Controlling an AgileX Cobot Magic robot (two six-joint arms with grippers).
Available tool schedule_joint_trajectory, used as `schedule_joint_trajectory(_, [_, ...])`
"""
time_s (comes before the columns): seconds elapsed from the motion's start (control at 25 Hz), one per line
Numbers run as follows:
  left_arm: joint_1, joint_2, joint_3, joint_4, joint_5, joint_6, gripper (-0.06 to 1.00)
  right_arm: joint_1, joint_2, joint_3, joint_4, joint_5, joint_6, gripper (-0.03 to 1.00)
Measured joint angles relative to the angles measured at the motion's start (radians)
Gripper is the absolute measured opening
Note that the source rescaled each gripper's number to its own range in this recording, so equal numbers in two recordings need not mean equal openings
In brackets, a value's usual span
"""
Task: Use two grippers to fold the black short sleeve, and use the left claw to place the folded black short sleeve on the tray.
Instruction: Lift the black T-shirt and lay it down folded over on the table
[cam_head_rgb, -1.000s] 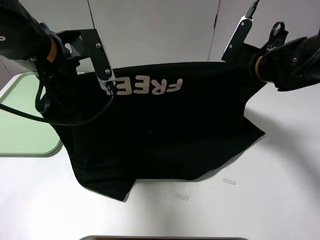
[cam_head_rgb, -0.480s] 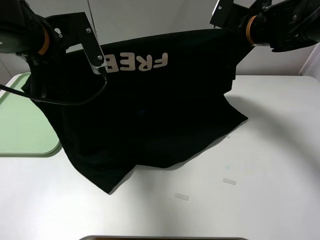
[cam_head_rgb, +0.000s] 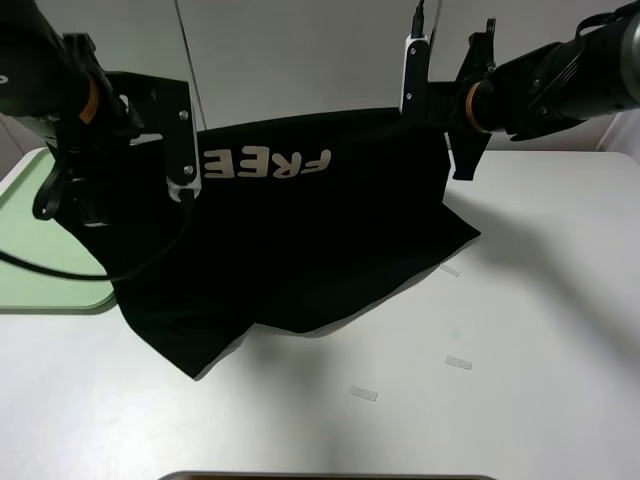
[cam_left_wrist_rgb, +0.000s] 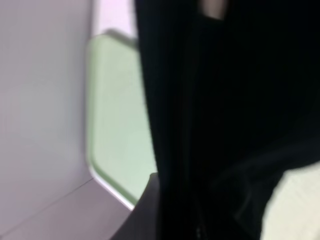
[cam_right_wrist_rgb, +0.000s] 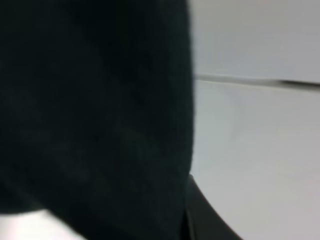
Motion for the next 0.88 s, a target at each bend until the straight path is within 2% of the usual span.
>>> schedule_joint_trajectory(0.08, [0.0,0.0,0.0,-0.105,0.031,0.159,0.0,0.0,0.018,0.0,0.001,0.0,-0.035,0.0])
schedule_joint_trajectory(0.12, [0.0,0.0,0.0,-0.217,0.064,0.305,0.0,0.0,0.027,0.0,0.007,-0.003,-0.05,0.0])
schedule_joint_trajectory(0.16, [0.0,0.0,0.0,-0.283,0.086,0.383,0.0,0.0,0.034,0.0,0.012,-0.004,-0.072,0.0])
schedule_joint_trajectory(0.28, [0.0,0.0,0.0,-0.472,0.13,0.593,0.0,0.0,0.052,0.0,0.055,-0.008,-0.134,0.0])
schedule_joint_trajectory(0.4, [0.0,0.0,0.0,-0.598,0.155,0.736,0.0,0.0,0.071,0.0,0.105,-0.009,-0.216,0.0])
schedule_joint_trajectory(0.52, [0.0,0.0,0.0,-0.631,0.159,0.772,0.0,0.0,0.082,0.0,0.161,-0.014,-0.277,0.0])
schedule_joint_trajectory(0.72, [0.001,0.0,0.0,-0.654,0.19,0.783,0.03,0.0,0.085,0.0,0.233,-0.047,-0.31,0.01])
schedule_joint_trajectory(0.8, [0.002,0.0,0.0,-0.664,0.207,0.787,0.13,0.0,0.085,0.0,0.254,-0.056,-0.311,0.09])
schedule_joint_trajectory(0.84, [0.002,0.0,0.0,-0.664,0.207,0.787,0.13,0.0,0.085,0.0,0.264,-0.056,-0.311,0.17])
schedule_joint_trajectory(0.88, [0.002,0.0,0.0,-0.668,0.223,0.789,0.23,-0.001,0.085,0.0,0.272,-0.053,-0.311,0.31])
